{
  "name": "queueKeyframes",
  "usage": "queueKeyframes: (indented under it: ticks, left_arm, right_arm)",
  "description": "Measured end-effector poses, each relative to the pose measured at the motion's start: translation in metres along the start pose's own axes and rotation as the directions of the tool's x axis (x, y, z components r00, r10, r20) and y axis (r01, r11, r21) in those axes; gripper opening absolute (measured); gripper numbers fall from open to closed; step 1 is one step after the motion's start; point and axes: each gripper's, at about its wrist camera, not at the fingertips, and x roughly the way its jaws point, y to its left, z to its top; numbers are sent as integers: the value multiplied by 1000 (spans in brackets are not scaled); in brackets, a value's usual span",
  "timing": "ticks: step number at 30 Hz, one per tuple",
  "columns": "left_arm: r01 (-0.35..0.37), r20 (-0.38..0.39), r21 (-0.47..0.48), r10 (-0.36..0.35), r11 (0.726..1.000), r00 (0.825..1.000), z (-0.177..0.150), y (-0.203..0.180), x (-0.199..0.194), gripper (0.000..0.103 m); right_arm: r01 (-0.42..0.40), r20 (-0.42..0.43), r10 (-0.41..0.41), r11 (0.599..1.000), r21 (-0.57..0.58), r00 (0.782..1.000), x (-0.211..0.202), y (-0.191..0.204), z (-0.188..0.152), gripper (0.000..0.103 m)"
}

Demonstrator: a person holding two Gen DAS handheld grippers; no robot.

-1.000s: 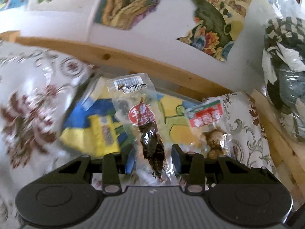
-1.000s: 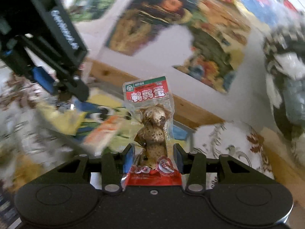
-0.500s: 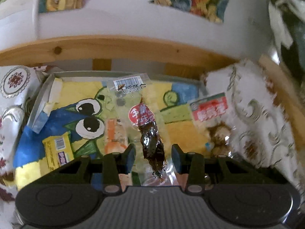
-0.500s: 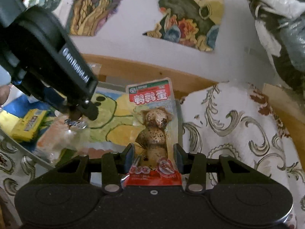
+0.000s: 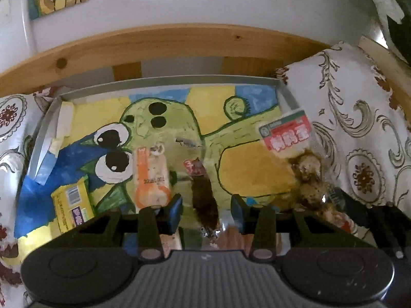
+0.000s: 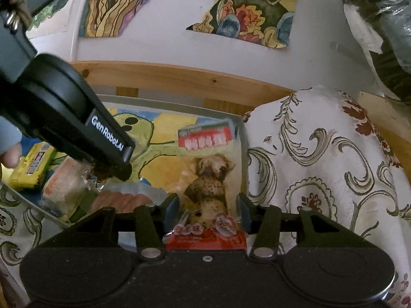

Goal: Organize snacks
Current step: 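Carry both packs over the grey tray and open both tools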

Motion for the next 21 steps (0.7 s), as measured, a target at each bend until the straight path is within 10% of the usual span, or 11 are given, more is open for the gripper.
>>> queueKeyframes:
  ticks: [9,21]
  left_arm:
    - [-9,130,-95,22,995,991,-11,6,-30,83]
    - [-82,362,-205,153,975,920,-40,16,-104,102]
  right_arm:
    - [11,72,-11,1000,-4,997,-15,2,1,83]
    - [34,231,-60,993,115,971,-73,-23,12,100]
